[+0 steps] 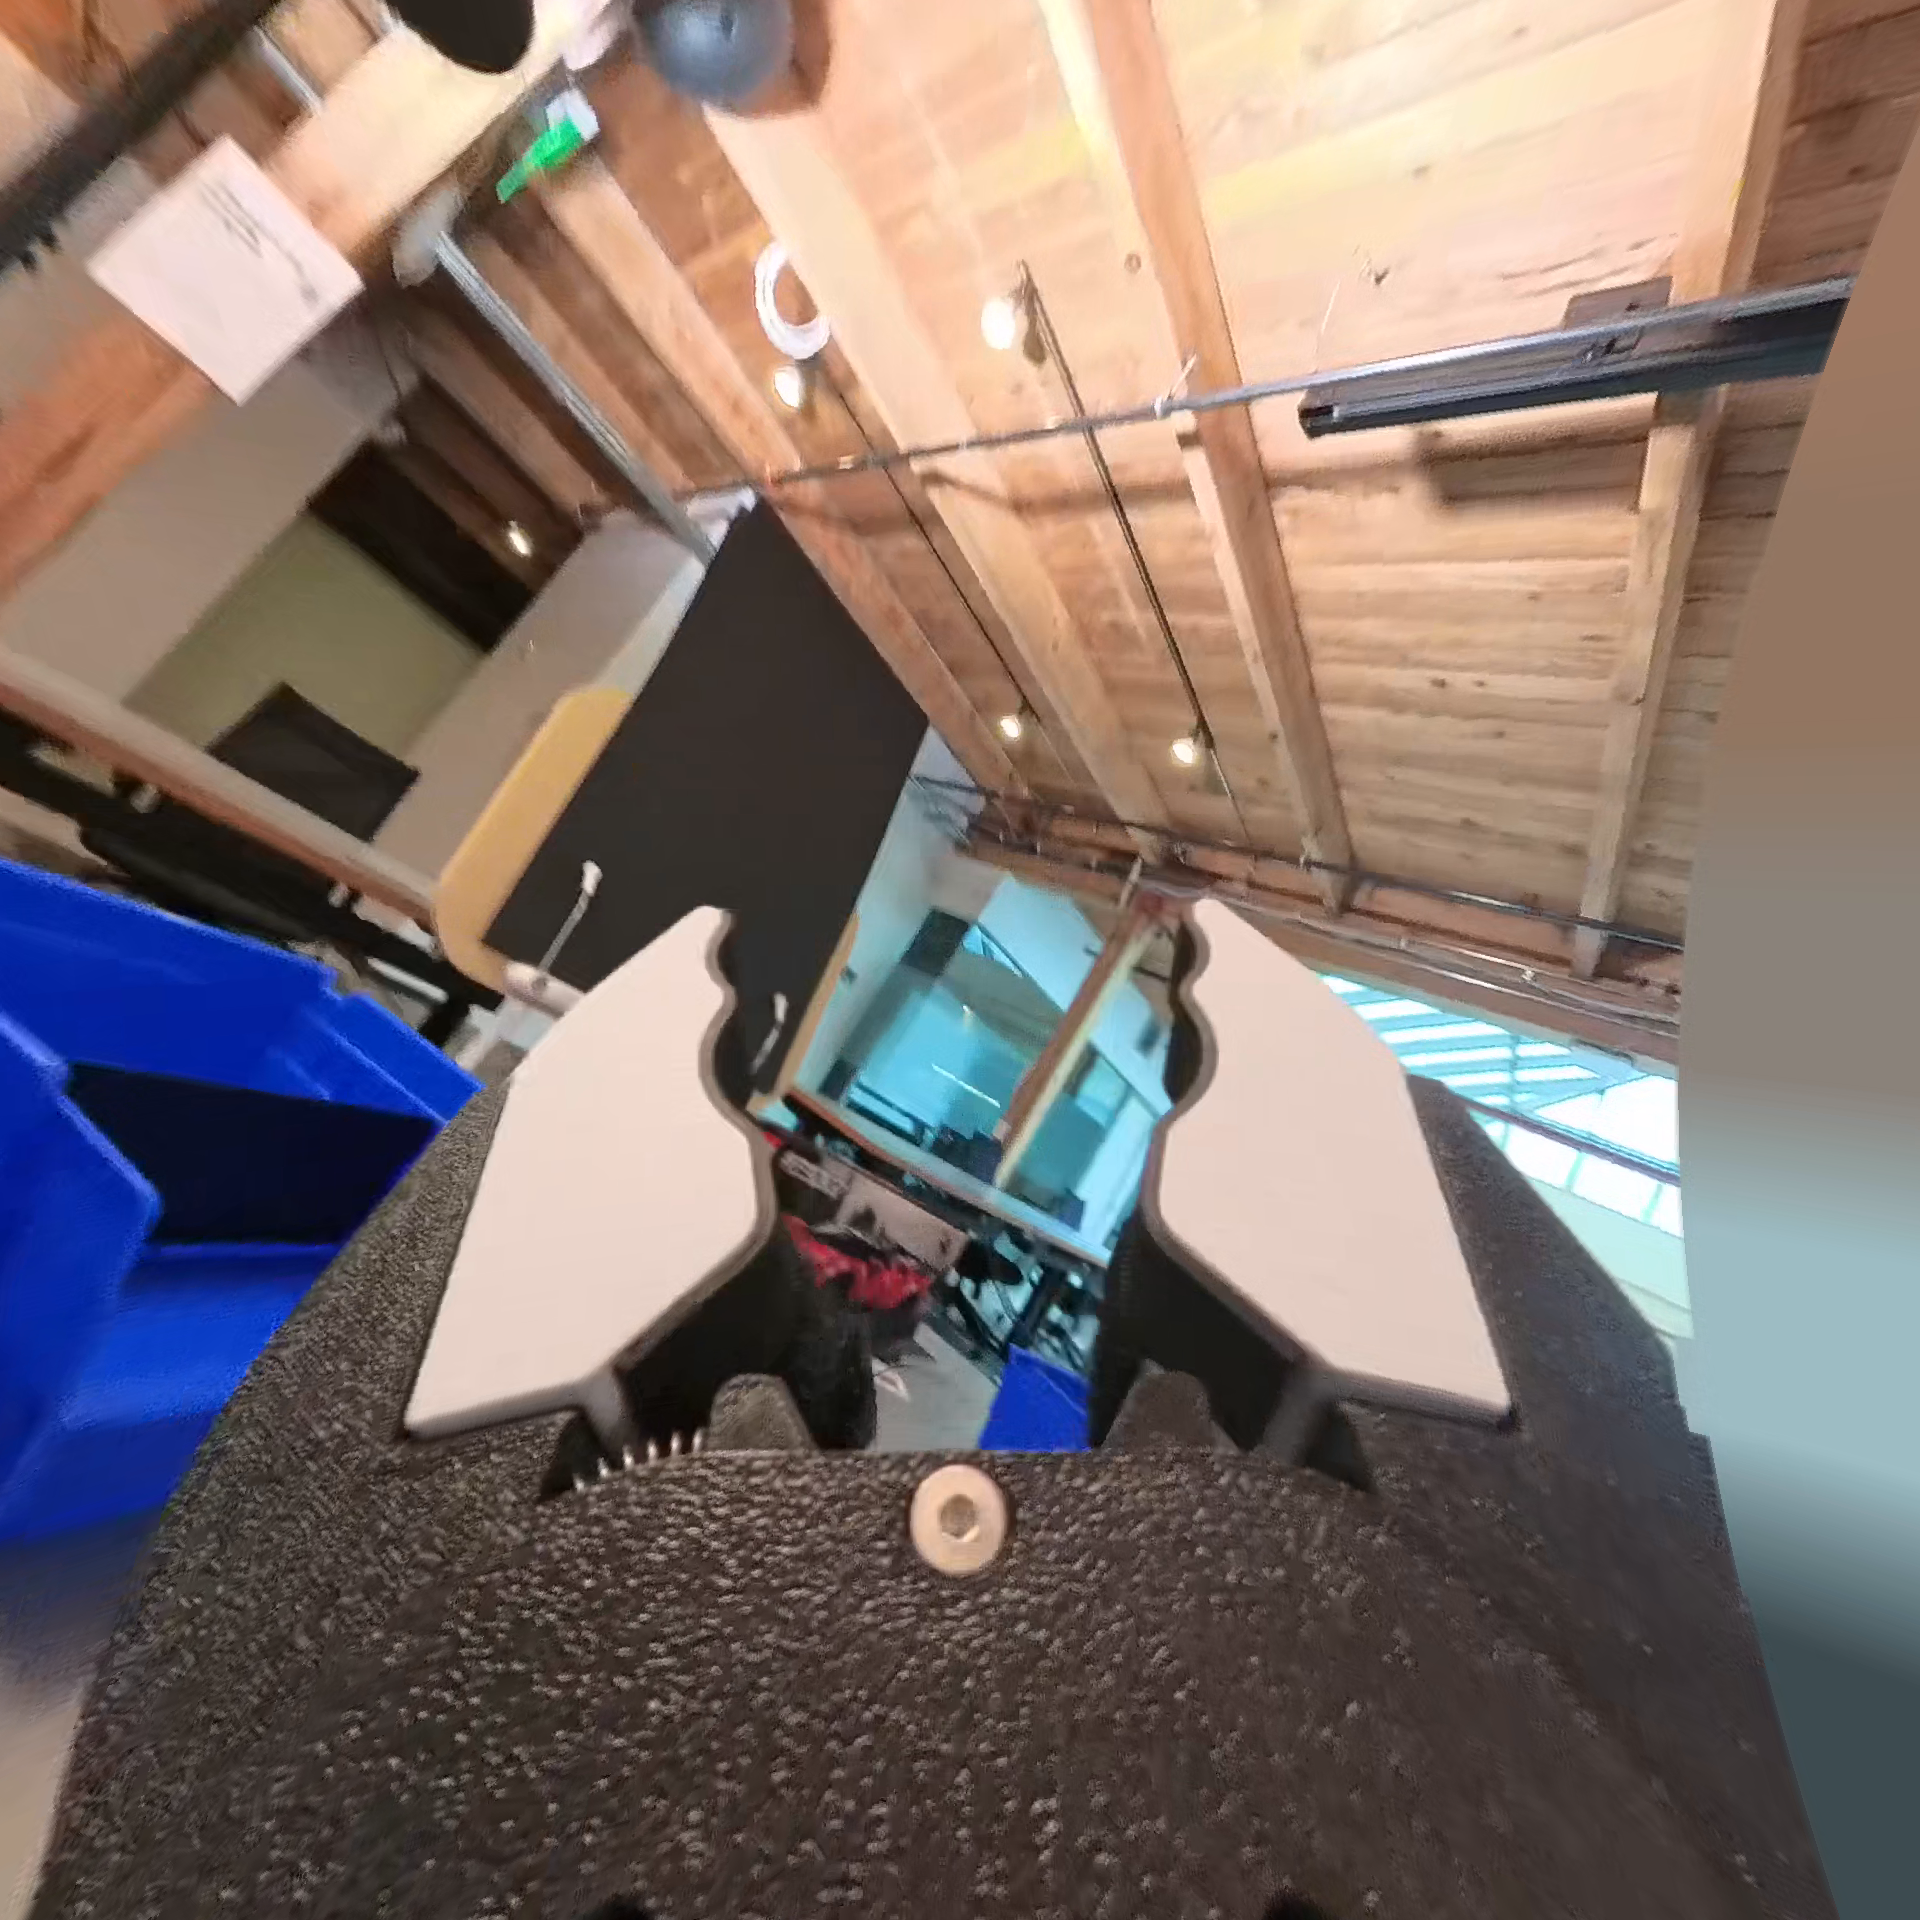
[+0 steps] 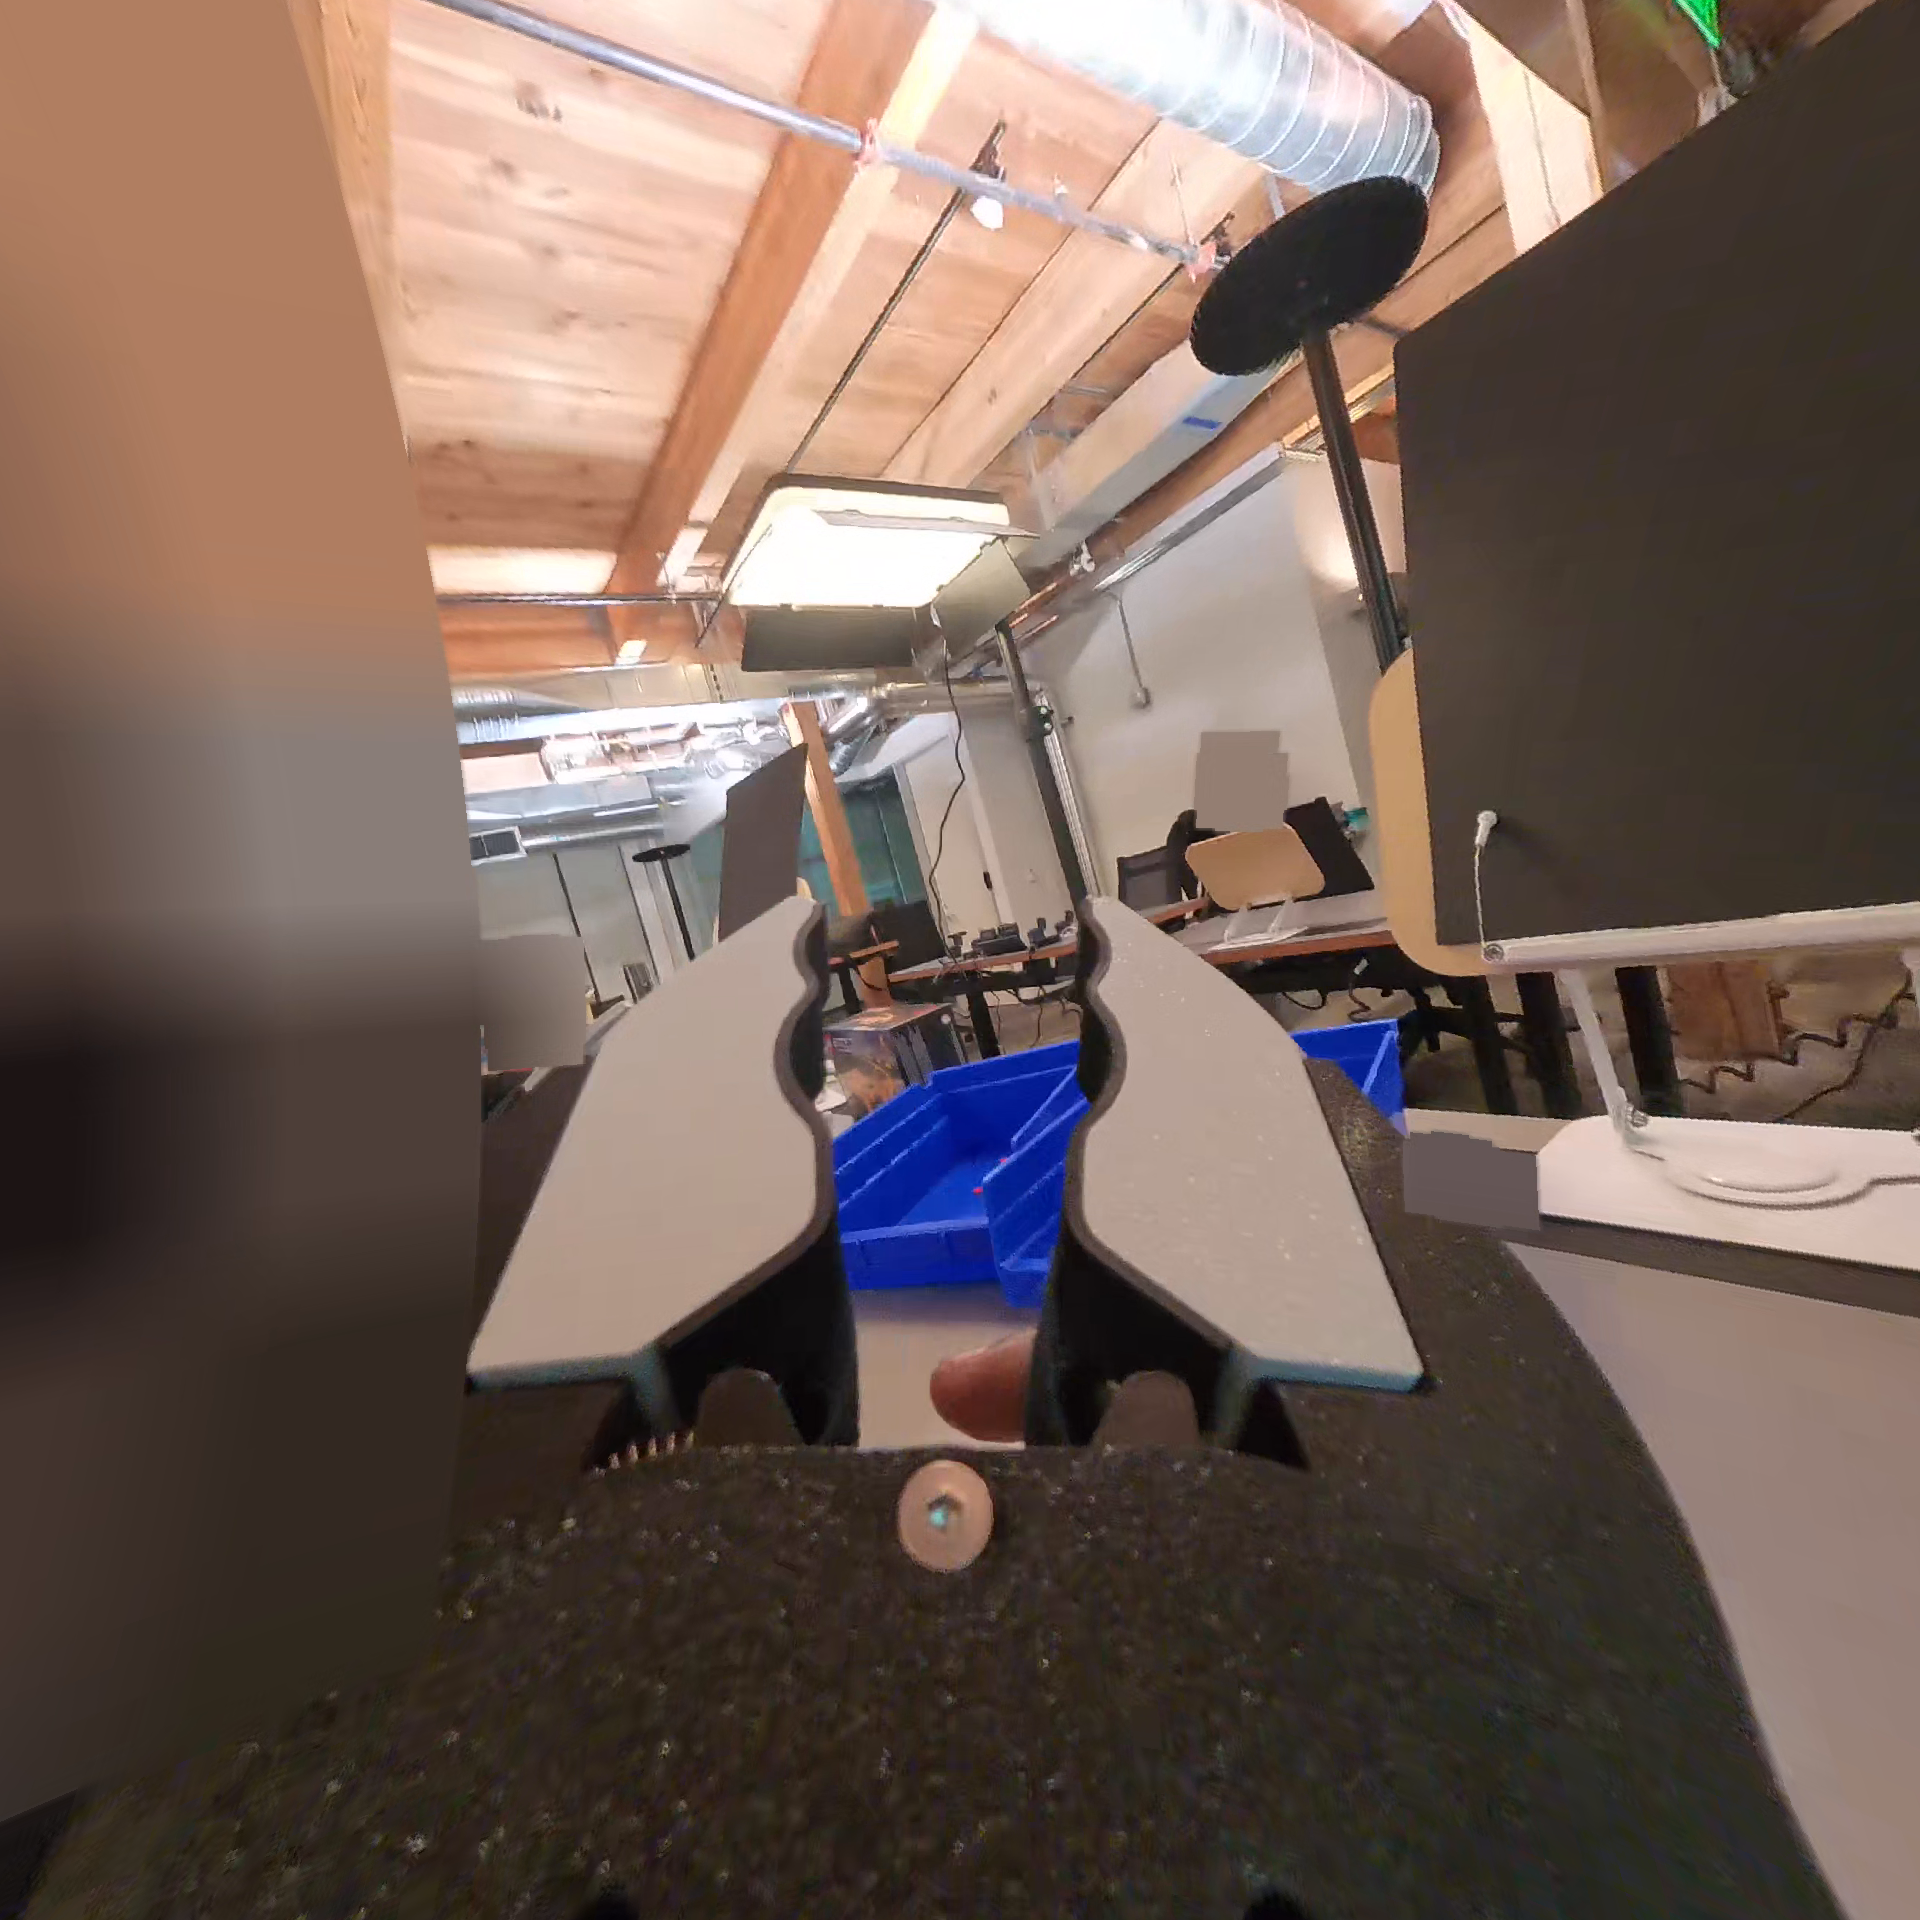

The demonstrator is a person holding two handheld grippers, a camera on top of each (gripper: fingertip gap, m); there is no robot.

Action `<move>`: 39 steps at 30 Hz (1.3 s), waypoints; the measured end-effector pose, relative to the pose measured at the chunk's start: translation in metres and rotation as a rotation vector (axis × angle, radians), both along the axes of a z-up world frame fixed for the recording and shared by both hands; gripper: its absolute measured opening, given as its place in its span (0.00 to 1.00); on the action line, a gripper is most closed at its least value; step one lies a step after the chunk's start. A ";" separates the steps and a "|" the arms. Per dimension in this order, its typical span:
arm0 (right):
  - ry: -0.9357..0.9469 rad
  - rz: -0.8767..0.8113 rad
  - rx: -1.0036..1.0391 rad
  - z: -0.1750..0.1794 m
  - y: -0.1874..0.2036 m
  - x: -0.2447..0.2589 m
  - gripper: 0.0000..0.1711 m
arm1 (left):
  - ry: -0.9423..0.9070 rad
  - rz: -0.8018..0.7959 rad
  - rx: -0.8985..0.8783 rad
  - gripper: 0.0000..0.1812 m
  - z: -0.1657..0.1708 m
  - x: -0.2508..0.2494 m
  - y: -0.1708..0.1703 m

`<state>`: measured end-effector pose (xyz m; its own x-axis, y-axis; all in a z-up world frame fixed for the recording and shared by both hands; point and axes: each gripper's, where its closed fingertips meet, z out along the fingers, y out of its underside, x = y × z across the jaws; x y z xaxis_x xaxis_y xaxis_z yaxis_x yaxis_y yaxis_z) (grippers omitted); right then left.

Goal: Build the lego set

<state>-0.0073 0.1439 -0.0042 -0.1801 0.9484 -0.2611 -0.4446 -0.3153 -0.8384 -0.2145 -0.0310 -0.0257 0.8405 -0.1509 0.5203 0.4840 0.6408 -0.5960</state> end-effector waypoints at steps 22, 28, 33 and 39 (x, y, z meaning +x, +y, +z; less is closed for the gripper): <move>-0.978 -0.413 0.405 -0.107 0.105 0.192 0.04 | 0.516 -0.372 -0.599 0.00 -0.051 0.120 0.123; -1.285 -0.714 0.261 -0.160 0.187 0.301 0.34 | 0.661 -0.521 -0.792 0.00 -0.076 0.178 0.186; -1.195 -0.653 0.010 -0.188 0.206 0.324 0.43 | 0.767 -0.679 -0.879 0.18 -0.102 0.261 0.235; -1.170 -0.507 0.024 -0.223 0.204 0.309 0.29 | 0.841 -0.879 -0.971 0.26 -0.148 0.345 0.278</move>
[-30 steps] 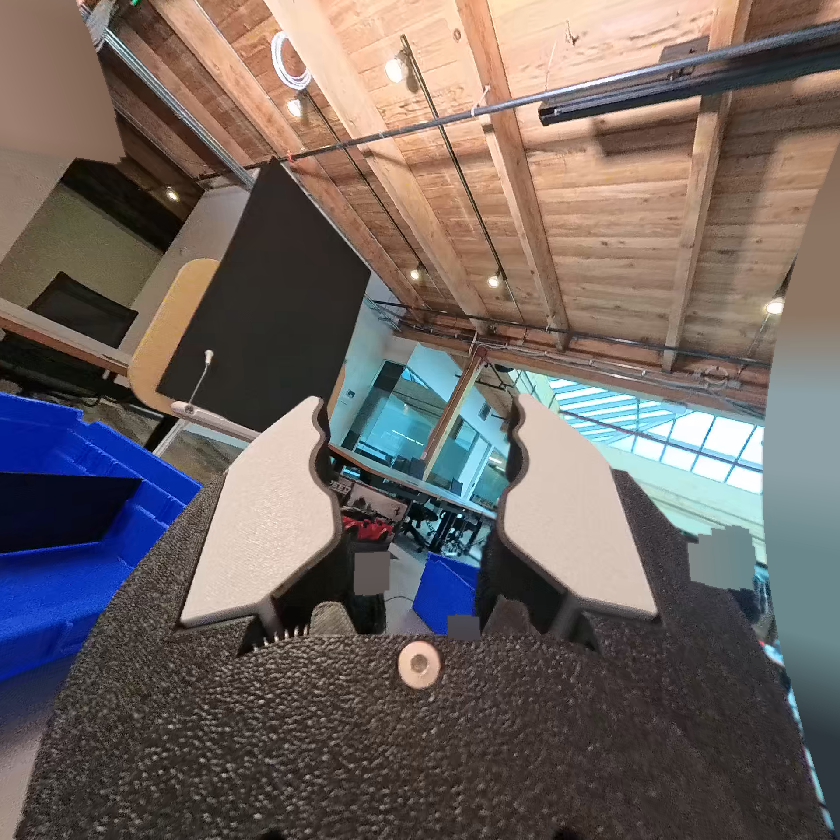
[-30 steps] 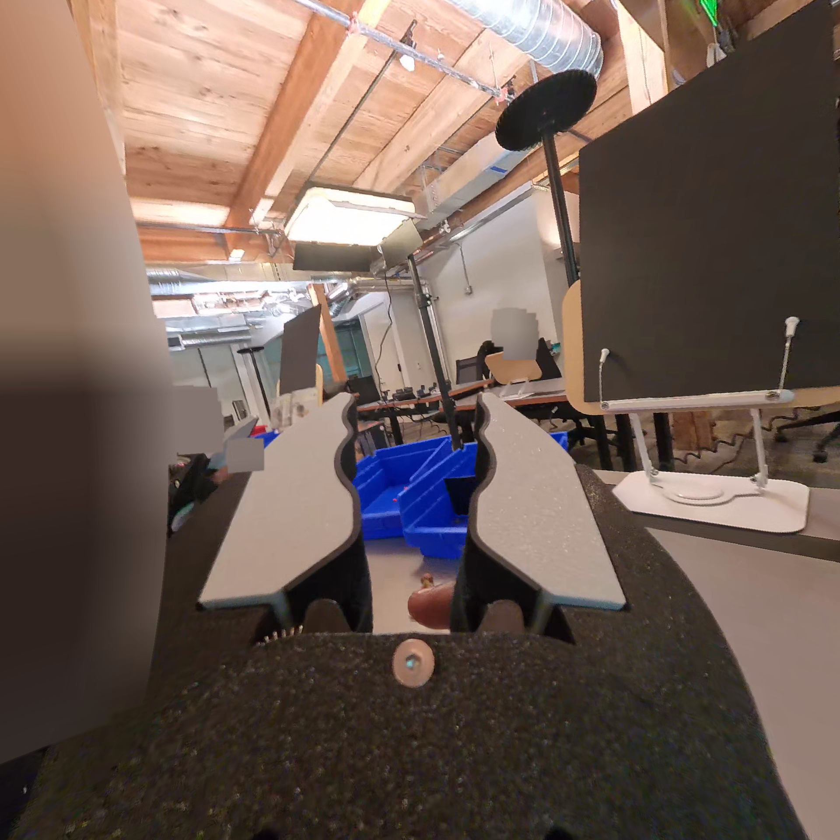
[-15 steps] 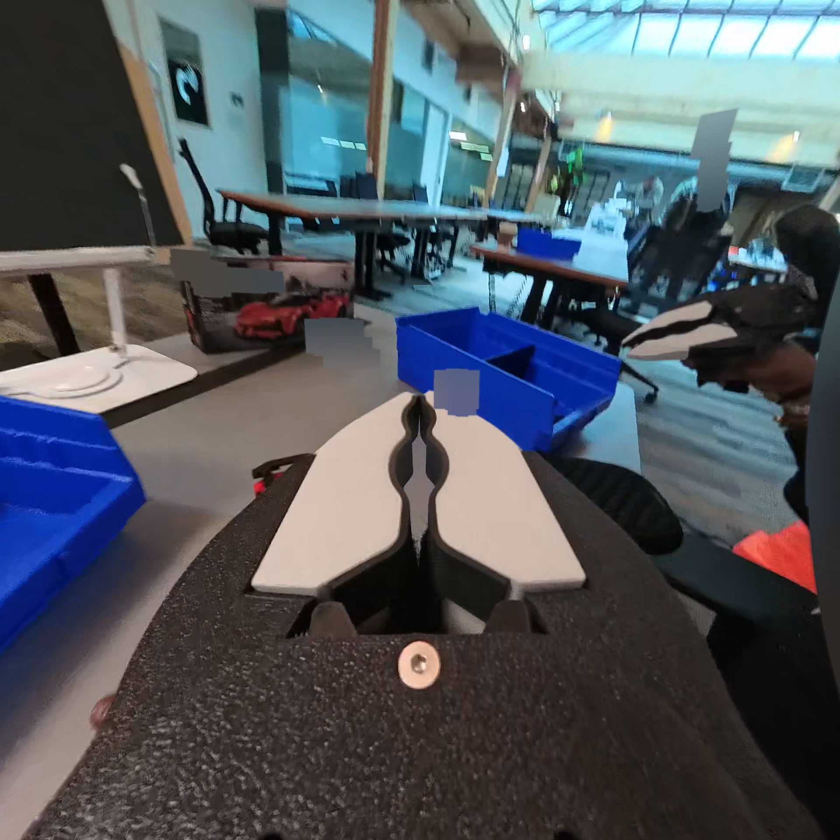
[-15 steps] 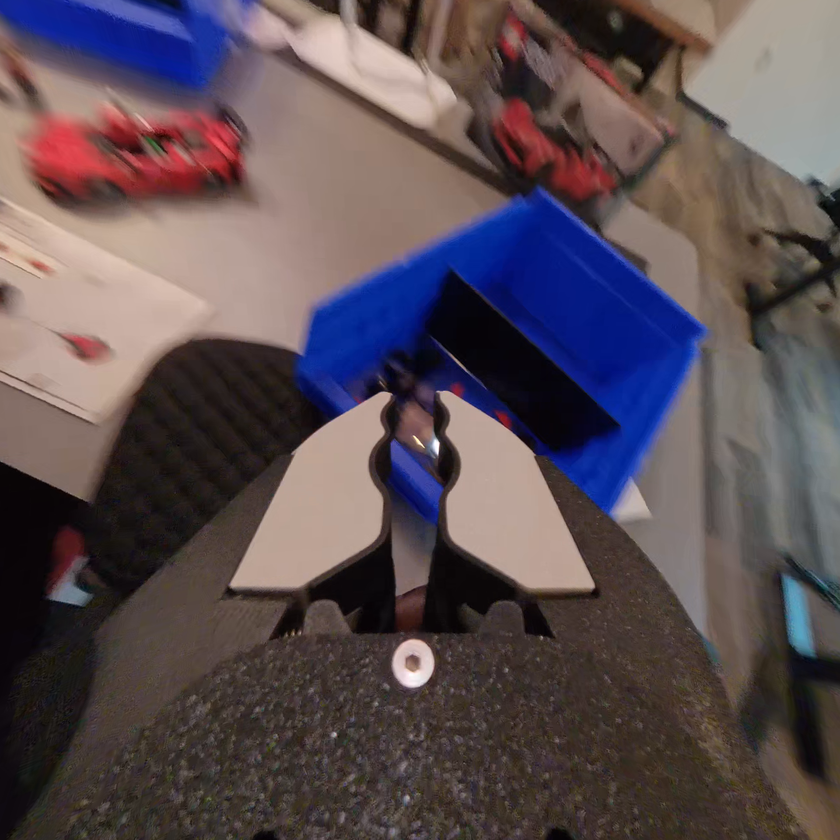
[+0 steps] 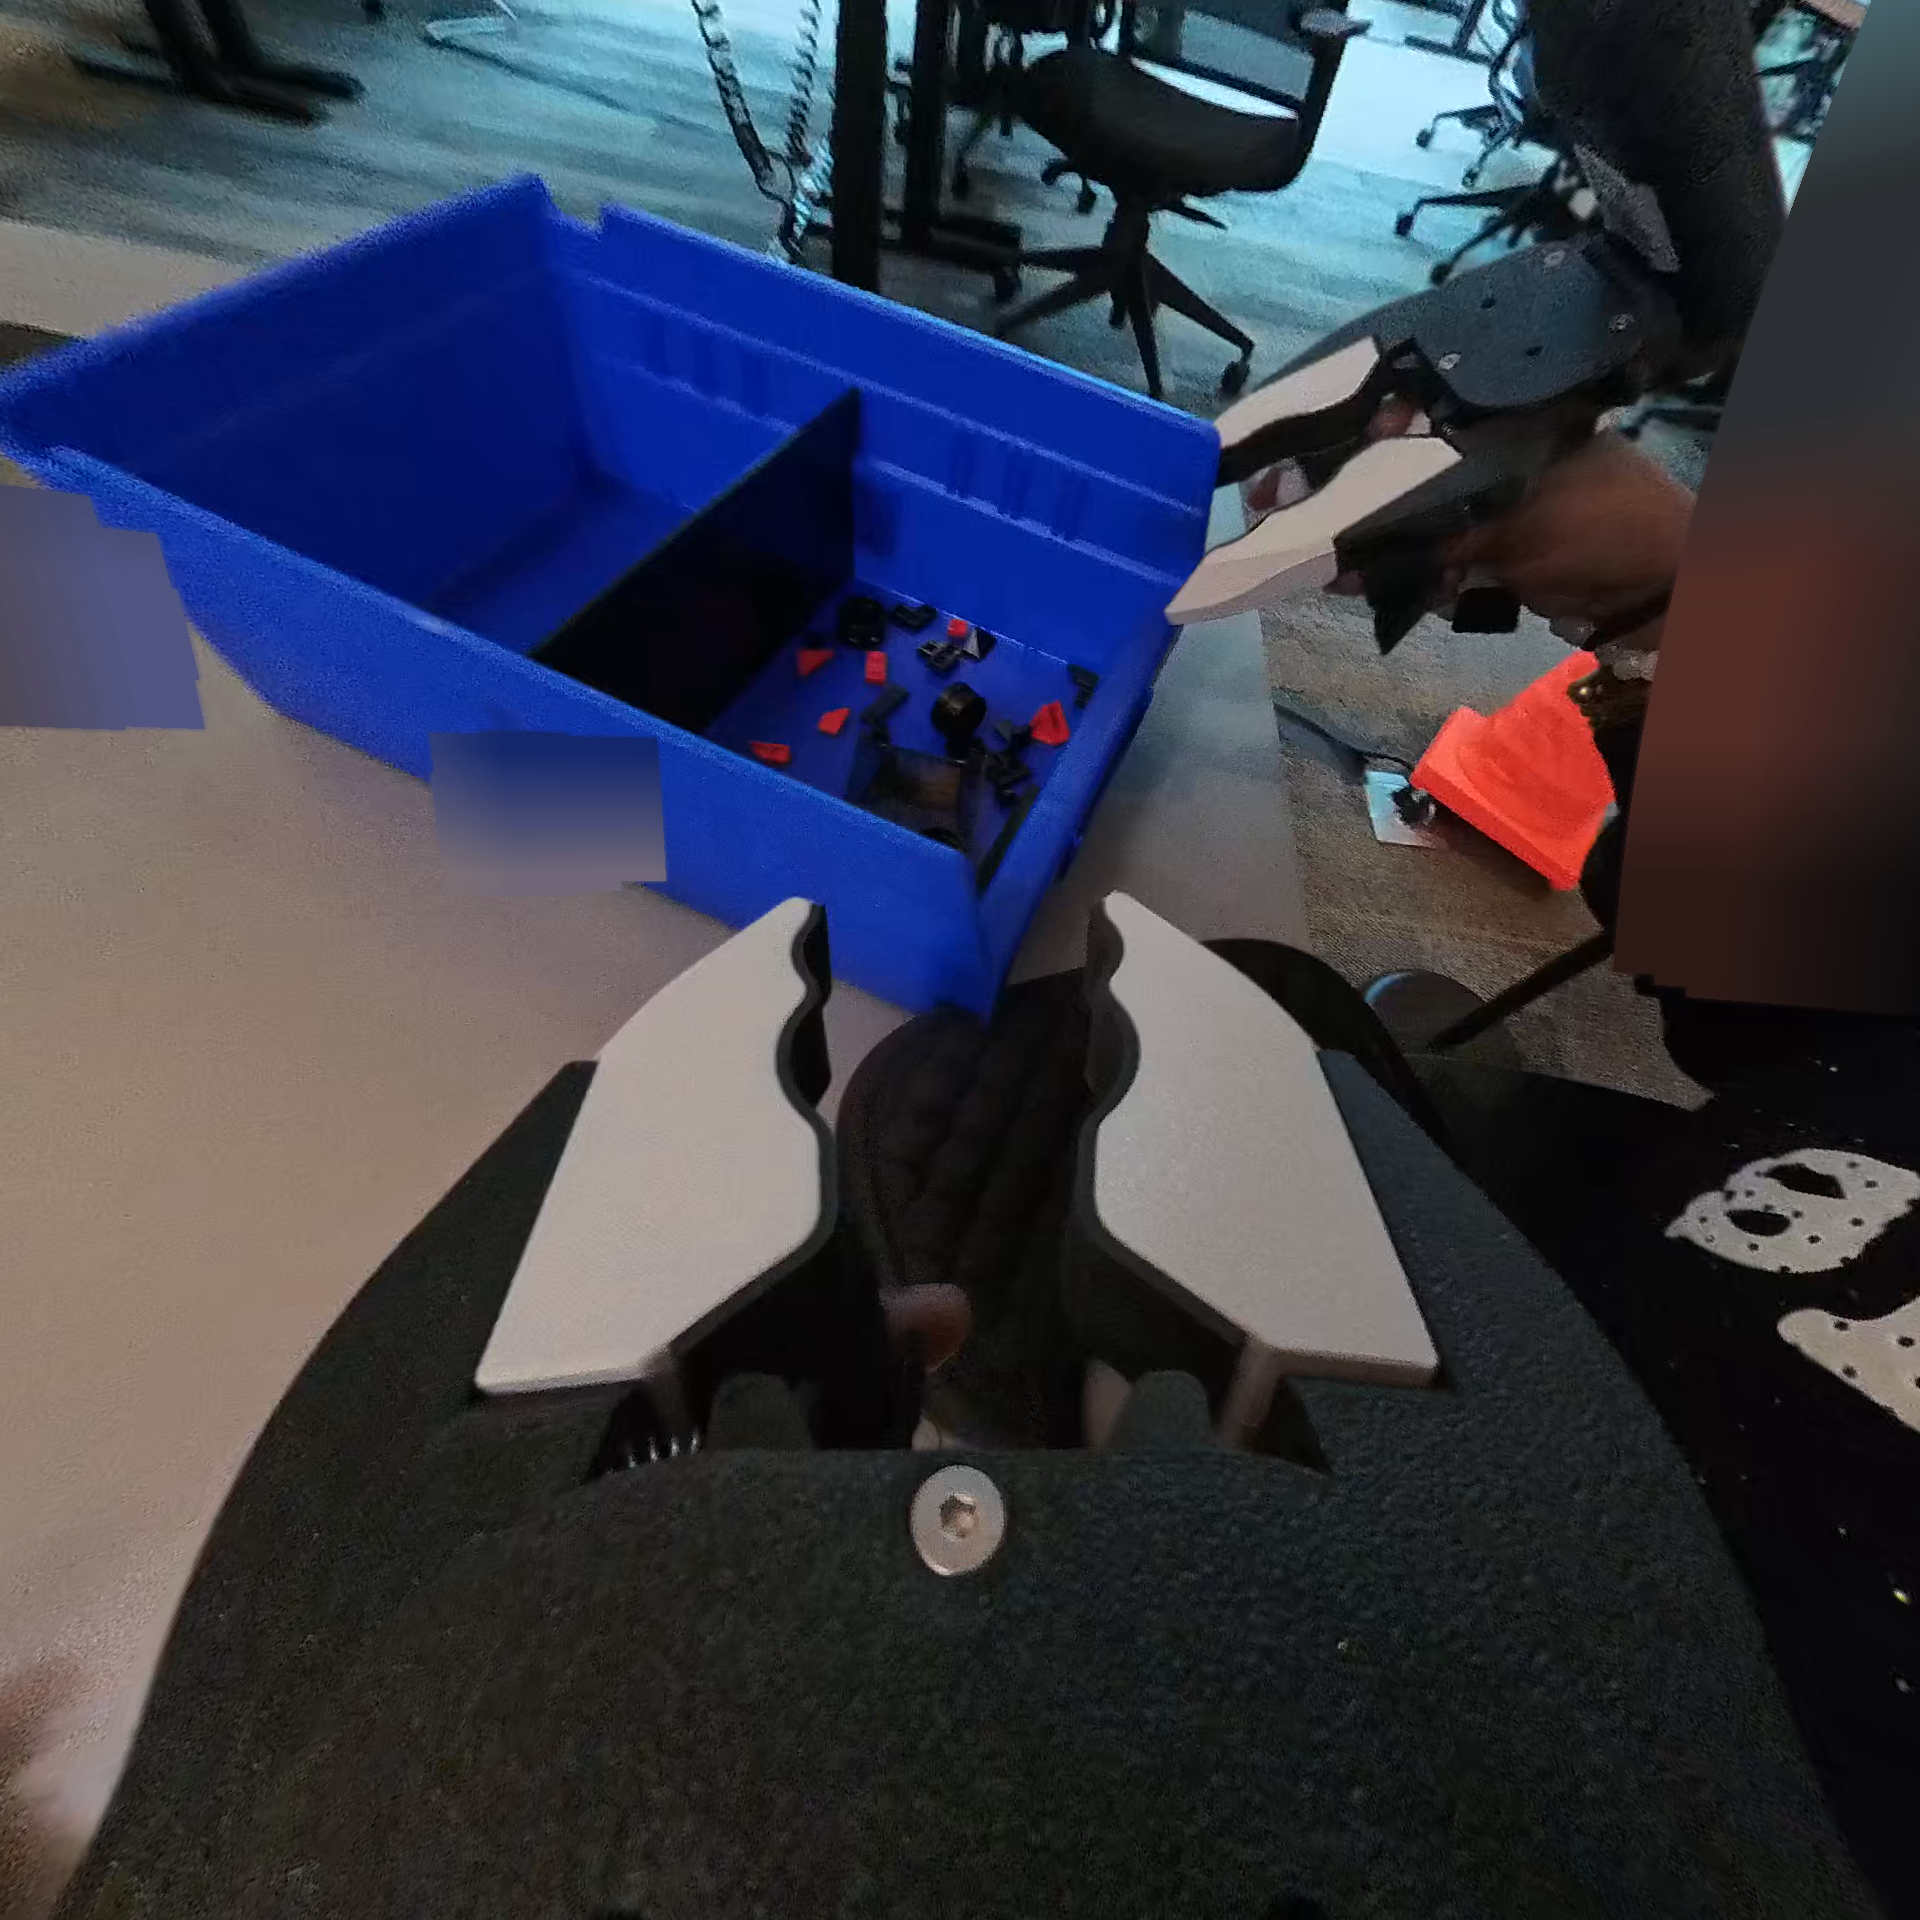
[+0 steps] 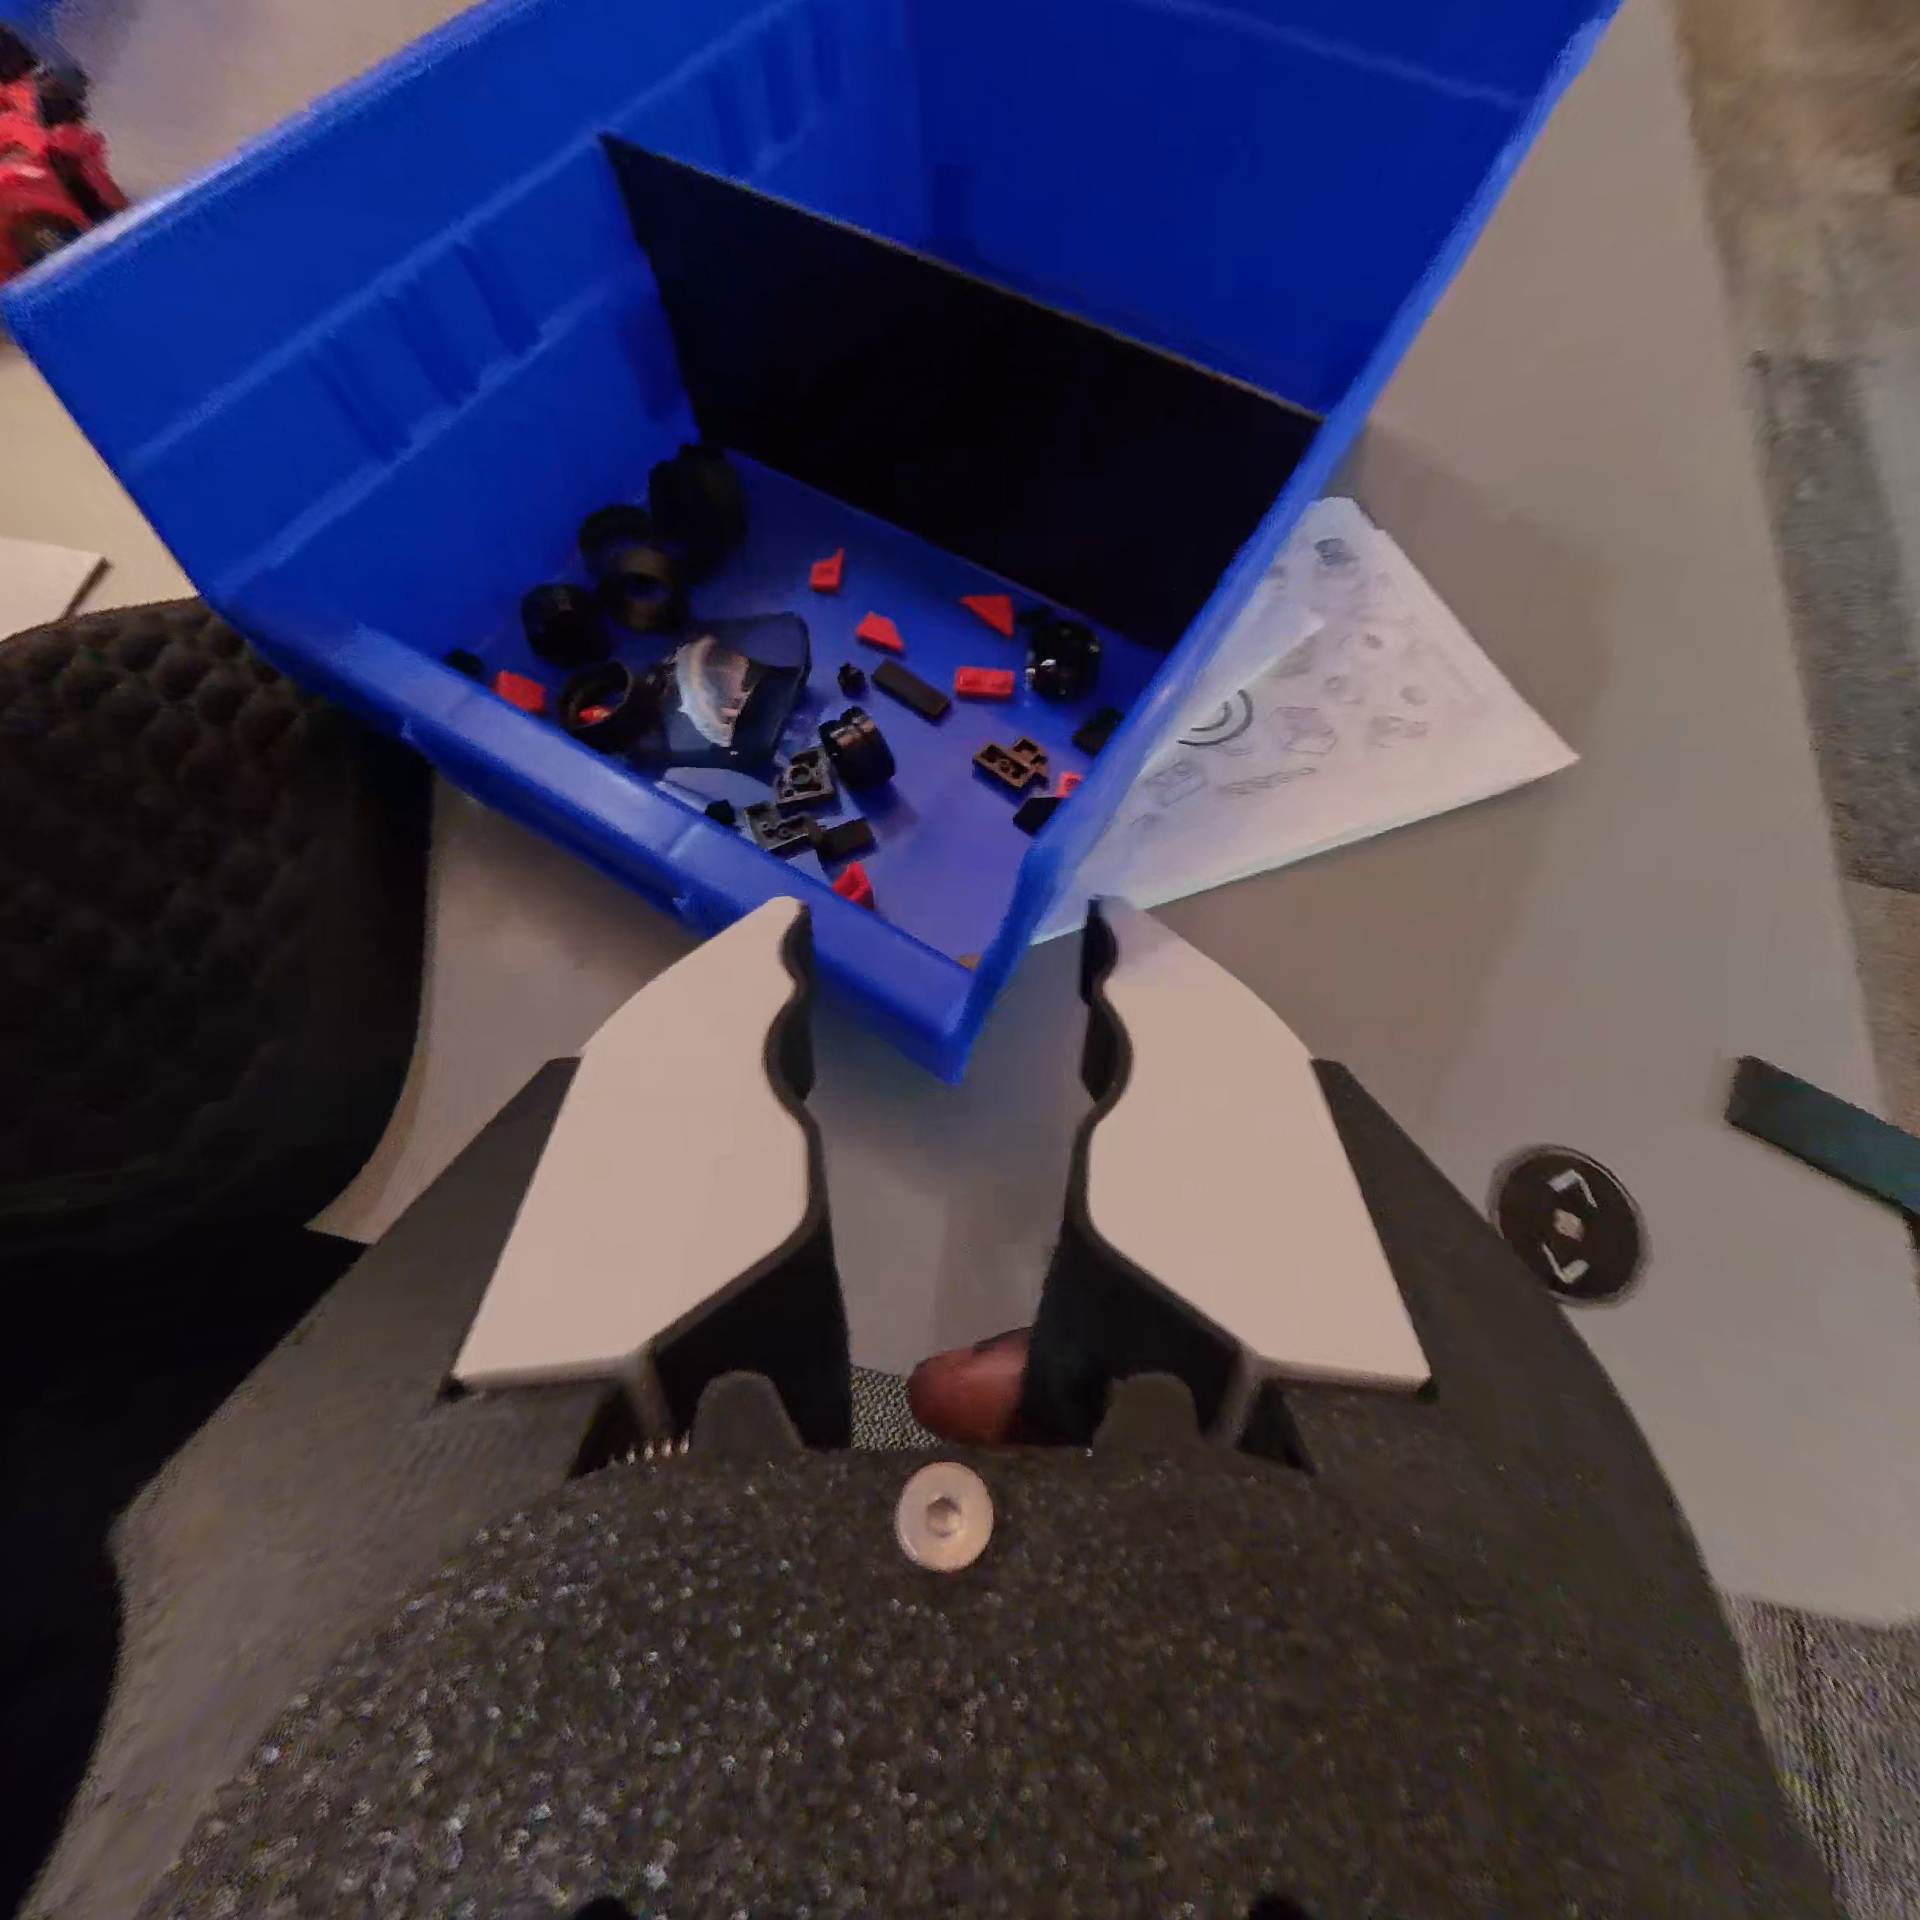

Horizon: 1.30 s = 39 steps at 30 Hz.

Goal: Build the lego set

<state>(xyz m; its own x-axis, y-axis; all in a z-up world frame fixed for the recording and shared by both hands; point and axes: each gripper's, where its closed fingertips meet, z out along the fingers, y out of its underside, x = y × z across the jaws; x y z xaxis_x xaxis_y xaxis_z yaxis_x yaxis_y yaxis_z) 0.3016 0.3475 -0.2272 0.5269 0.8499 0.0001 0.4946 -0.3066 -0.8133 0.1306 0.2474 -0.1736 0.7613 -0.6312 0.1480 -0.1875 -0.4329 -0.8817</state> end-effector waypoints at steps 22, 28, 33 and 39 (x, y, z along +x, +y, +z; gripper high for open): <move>-0.144 0.360 -0.007 0.037 -0.030 -0.103 0.12 | -0.026 -0.085 -0.090 0.08 -0.027 0.015 0.009; -0.381 0.588 -0.140 0.006 -0.039 -0.126 0.04 | -0.058 -0.029 -0.089 0.08 -0.027 -0.009 0.001; -0.540 0.804 -0.314 -0.021 -0.054 -0.125 0.01 | -0.103 0.001 -0.092 0.08 -0.027 -0.023 -0.001; -0.580 0.861 -0.414 -0.046 -0.057 -0.131 0.00 | -0.106 0.005 -0.124 0.07 -0.039 -0.026 0.002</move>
